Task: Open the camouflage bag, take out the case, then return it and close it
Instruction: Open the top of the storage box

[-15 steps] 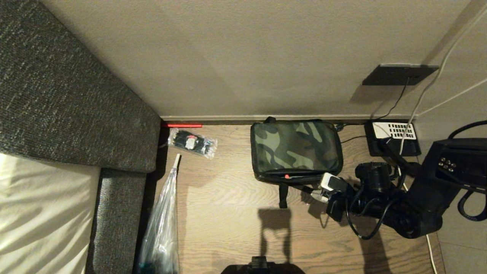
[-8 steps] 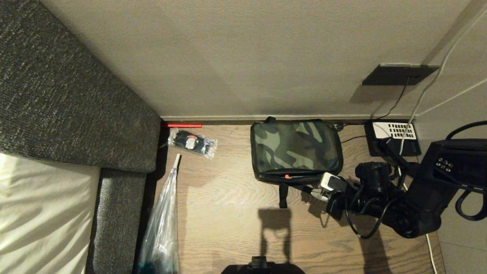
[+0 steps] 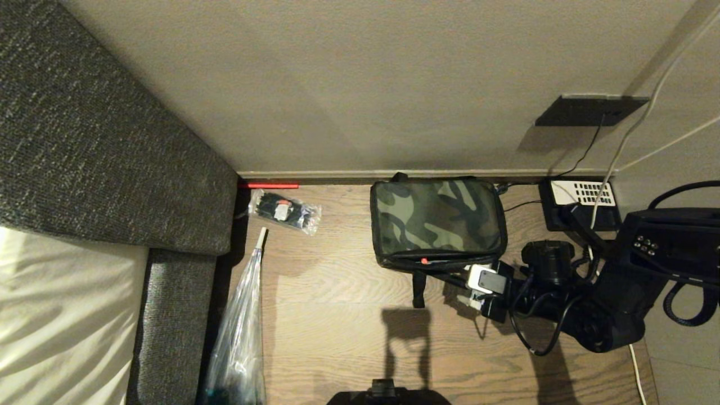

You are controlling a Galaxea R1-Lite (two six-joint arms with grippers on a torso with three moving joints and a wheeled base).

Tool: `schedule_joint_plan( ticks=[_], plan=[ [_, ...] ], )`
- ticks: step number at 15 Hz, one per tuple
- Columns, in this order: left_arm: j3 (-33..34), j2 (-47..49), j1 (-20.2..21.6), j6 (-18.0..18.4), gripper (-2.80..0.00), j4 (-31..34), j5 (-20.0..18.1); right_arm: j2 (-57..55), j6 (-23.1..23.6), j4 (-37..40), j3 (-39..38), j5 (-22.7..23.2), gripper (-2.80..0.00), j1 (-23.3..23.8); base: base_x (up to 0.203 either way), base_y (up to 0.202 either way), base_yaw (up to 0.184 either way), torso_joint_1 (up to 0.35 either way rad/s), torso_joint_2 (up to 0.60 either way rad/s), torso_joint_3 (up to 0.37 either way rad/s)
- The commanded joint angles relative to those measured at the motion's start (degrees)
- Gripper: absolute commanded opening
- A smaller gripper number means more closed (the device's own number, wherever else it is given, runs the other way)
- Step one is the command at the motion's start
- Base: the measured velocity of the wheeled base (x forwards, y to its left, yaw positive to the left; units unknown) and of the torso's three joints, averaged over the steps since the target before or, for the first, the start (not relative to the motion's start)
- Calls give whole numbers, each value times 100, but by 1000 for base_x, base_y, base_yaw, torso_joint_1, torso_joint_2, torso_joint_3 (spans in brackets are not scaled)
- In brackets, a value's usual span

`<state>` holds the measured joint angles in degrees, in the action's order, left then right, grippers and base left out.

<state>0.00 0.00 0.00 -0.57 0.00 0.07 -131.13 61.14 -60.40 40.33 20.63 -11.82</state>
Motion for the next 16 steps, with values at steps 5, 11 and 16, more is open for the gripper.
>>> schedule_joint_plan(
  ticks=[5,11,16],
  plan=[
    [0,0,0,-4,-280,0,2,-380,637,-313,610,-682,0,-77,0,0,0,0,0,0],
    [0,0,0,-4,-280,0,2,-703,645,-331,1003,-806,0,-294,0,0,0,0,0,0],
    [0,0,0,-4,-280,0,2,-841,619,-332,1009,-824,0,-470,0,0,0,0,0,0]
  ],
)
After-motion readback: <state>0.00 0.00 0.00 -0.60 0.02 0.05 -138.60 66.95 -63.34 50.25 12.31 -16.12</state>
